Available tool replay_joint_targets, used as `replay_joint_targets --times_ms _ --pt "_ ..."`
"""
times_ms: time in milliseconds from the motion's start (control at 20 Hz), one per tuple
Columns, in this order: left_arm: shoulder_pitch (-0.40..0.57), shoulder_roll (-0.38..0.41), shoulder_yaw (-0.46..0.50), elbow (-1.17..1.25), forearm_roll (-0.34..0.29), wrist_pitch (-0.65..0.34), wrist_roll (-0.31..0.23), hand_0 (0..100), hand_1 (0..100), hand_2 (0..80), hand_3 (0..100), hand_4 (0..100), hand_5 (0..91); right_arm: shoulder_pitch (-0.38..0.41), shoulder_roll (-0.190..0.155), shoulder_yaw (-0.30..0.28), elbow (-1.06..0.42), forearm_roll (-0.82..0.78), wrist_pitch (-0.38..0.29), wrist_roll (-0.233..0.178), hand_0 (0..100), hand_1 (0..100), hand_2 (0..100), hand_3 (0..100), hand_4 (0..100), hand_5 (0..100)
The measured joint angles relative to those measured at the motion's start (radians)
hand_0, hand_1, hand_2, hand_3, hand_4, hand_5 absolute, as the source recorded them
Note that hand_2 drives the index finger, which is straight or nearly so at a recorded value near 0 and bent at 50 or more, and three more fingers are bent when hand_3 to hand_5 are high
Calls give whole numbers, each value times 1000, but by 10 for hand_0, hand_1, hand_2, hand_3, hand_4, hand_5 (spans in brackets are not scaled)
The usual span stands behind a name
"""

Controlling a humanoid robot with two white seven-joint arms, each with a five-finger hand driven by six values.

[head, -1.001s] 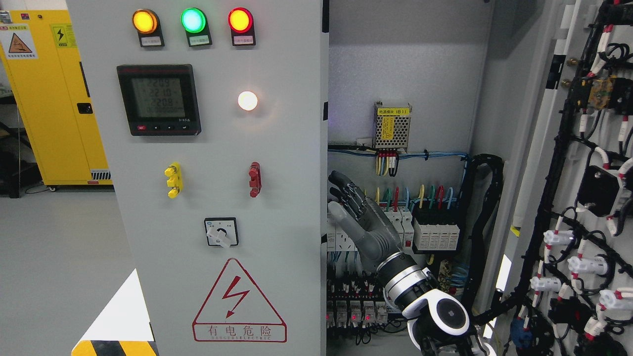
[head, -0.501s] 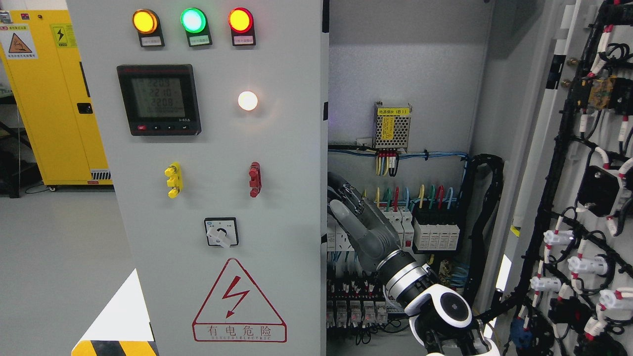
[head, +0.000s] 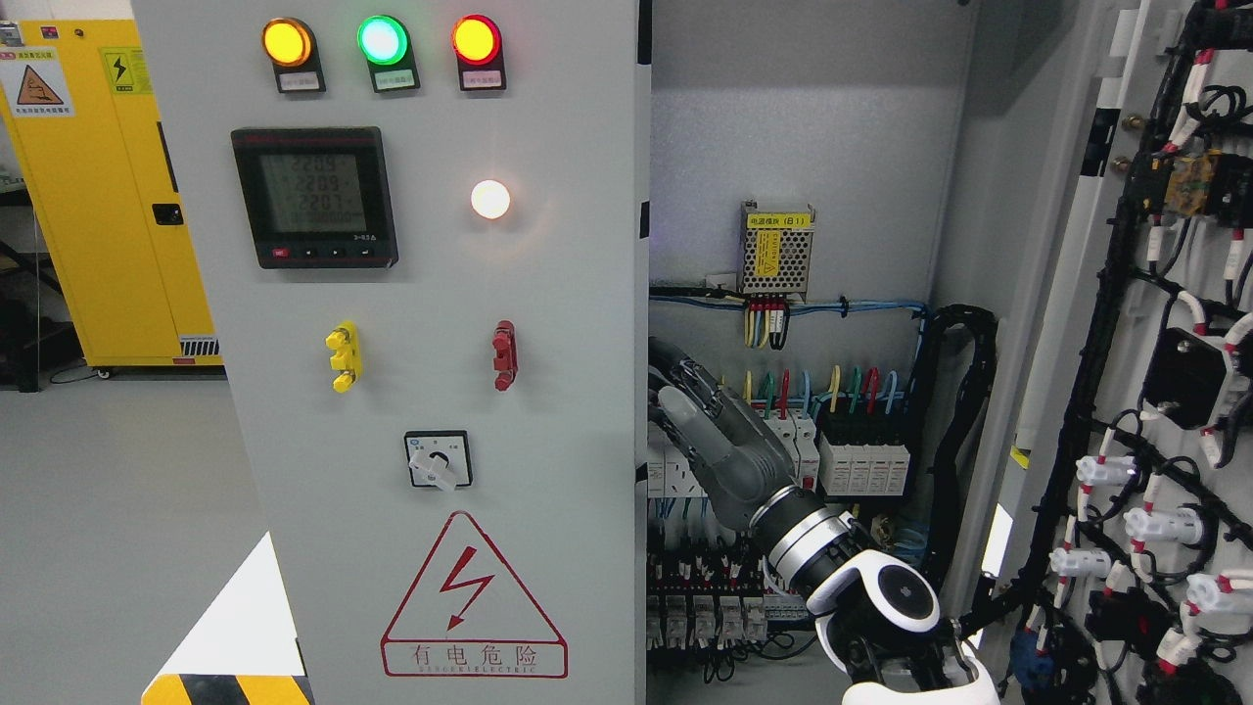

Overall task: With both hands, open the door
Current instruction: 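Hook the right hand fingers behind the indicator-light door edge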

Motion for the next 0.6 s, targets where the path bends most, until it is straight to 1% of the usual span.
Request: replay_joint_targets --times_ms 50,250,601 --pt "0 0 0 0 0 0 0 120 556 0 0 0 0 -3 0 -1 1 -2 4 5 0 500 40 0 0 0" --pt "0 -1 0 -1 0 0 0 120 556 0 0 0 0 -9 1 -5 6 -16 9 60 0 500 40 0 0 0" --pt "0 1 0 -2 0 0 0 120 556 0 0 0 0 -25 2 -16 20 -28 11 110 0 500 40 0 0 0"
